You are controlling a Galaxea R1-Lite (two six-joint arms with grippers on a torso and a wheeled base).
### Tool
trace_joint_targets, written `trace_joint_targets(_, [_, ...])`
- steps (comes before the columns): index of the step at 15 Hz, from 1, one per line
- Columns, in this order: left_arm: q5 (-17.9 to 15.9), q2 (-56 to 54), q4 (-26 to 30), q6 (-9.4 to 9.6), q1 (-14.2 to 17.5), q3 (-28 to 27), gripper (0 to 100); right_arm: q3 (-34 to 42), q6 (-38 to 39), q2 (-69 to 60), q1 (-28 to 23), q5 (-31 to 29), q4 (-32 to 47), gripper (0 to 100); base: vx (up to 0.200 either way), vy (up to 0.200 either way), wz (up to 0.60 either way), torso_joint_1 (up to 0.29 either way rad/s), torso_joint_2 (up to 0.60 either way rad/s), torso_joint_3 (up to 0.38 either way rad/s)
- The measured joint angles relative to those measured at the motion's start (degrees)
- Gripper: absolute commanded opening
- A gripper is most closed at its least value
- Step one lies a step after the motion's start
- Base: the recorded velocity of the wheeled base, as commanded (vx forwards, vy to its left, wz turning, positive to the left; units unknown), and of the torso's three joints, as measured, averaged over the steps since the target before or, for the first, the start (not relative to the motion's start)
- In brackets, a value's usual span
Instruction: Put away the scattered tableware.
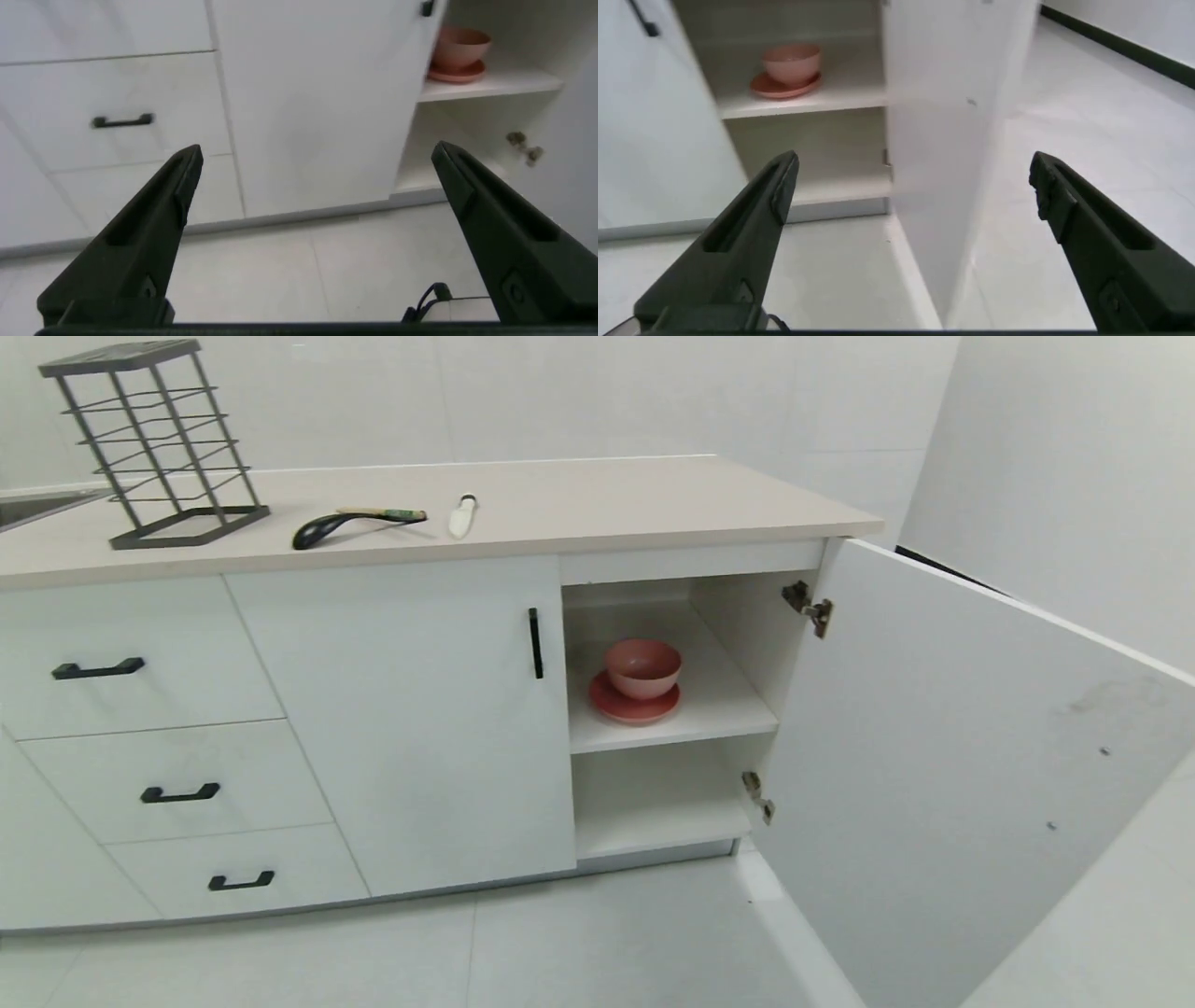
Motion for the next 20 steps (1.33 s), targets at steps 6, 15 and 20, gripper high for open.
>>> trace_joint_targets(6, [0.0,0.0,0.0,-0.11,0.0,0.0,100,0.0,-0.2,0.0,0.0,0.1,-0.1,100,0.0,-0.133,0.0,0.0,0.0,0.005])
trace_joint_targets(15, [0.0,0.0,0.0,-0.09,0.0,0.0,100,0.0,-0.3,0.1,0.0,0.0,0.0,100,0.0,-0.2,0.0,0.002,0.0,0.001])
trace_joint_targets(20, [0.0,0.0,0.0,-0.11,0.0,0.0,100,0.0,-0.3,0.1,0.0,0.0,0.0,100,0.0,-0.2,0.0,0.001,0.0,0.003])
